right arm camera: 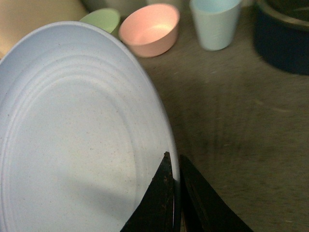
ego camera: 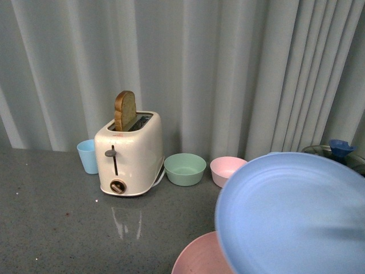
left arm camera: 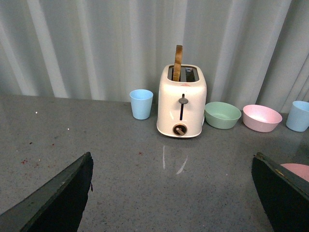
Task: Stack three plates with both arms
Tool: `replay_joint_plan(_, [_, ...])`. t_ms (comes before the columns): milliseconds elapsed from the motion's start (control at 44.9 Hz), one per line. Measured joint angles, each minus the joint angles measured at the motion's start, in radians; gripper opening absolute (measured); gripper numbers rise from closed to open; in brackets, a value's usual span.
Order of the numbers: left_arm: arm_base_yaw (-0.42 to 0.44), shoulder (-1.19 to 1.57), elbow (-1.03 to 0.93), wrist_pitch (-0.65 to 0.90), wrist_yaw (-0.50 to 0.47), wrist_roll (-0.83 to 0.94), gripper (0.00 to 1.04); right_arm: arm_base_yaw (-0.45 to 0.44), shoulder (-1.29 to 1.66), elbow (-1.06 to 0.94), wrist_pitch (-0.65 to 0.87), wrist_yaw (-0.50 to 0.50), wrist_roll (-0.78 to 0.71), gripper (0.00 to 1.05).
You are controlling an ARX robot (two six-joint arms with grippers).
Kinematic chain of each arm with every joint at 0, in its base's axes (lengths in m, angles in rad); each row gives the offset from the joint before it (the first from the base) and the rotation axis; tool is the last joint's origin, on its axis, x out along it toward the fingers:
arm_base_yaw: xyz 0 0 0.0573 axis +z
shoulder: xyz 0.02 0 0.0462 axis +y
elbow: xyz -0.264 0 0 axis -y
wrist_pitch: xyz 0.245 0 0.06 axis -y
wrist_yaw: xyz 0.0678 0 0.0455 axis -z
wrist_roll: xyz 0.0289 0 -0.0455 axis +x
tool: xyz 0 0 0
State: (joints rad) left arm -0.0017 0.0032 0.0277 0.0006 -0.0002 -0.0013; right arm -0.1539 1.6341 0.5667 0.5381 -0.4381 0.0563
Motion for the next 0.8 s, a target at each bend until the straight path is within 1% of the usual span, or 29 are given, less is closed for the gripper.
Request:
replay_joint_plan(67, [0.000,0.000,0.000,0.000,0.000,0.000,0.98,0.087,0.045,-0.011,0.020,0.010,0.010,0.03])
replay_joint_plan(111, [0.000,0.000,0.000,0.000,0.000,0.000,0.98,0.125,0.072,-0.020,0.031,0.014,0.012,0.03])
replay_joint_plan(200, [0.000,0.000,0.000,0.000,0.000,0.000,0.98,0.158,0.116,-0.028,0.056,0.015,0.021,0.03])
replay_joint_plan(445, [0.000,0.000,0.000,0.000,0.000,0.000,0.98,0.152,0.168,-0.027,0.109,0.018,0.067,0.03])
replay_joint_plan(802, [0.000,0.000,0.000,0.000,0.000,0.000,0.98,0.130,0.236,0.002,0.135,0.009,0.128,0.03])
